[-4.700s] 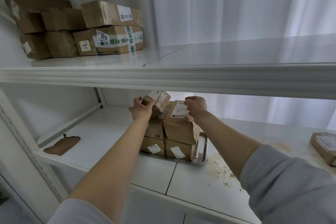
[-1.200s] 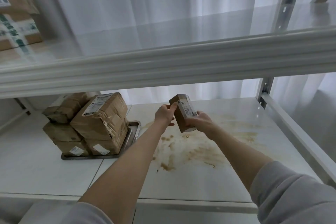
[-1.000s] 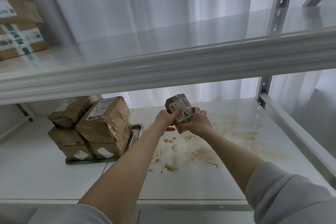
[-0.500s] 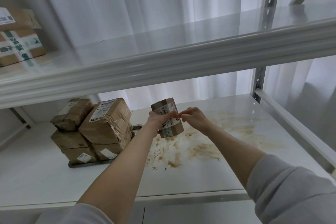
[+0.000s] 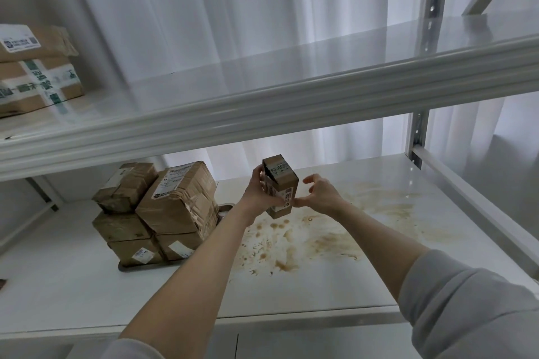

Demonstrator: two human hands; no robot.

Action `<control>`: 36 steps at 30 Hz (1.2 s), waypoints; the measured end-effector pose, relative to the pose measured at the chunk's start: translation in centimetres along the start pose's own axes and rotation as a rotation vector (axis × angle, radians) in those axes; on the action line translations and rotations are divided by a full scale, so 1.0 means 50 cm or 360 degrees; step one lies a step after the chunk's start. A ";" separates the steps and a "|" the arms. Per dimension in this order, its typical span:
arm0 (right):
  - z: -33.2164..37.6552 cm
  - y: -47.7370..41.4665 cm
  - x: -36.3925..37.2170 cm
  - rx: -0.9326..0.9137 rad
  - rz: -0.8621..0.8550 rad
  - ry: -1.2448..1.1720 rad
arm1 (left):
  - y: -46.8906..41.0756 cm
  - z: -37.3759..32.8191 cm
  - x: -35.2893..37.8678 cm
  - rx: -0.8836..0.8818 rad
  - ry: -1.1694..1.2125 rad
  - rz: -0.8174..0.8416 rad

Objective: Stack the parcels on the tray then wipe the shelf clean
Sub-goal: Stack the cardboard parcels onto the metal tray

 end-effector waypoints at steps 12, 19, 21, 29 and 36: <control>0.007 0.009 0.035 0.0085 0.0384 -0.0036 | -0.008 0.015 -0.003 -0.0152 0.0530 0.0217; 0.048 0.026 0.049 0.0013 0.0572 -0.0320 | 0.002 0.026 -0.012 -0.0410 0.0961 0.0027; 0.051 0.023 0.048 0.0004 0.0558 -0.0378 | 0.000 0.030 -0.018 -0.0435 0.1095 -0.0030; 0.061 0.018 0.052 0.0029 0.0442 -0.0544 | -0.004 0.045 -0.027 -0.0503 0.1292 -0.0181; 0.075 0.025 0.037 -0.0172 -0.0078 -0.0050 | 0.002 0.033 -0.021 -0.0494 0.1021 -0.0182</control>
Point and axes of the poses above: each hand's wrist, its own y-axis away from the middle knuckle, its own x-axis out of the palm, z = x × y, the point moved 7 cm from there along -y, towards the middle knuckle, and after that the axes turned 7 degrees about -y, right-handed, at the moved point
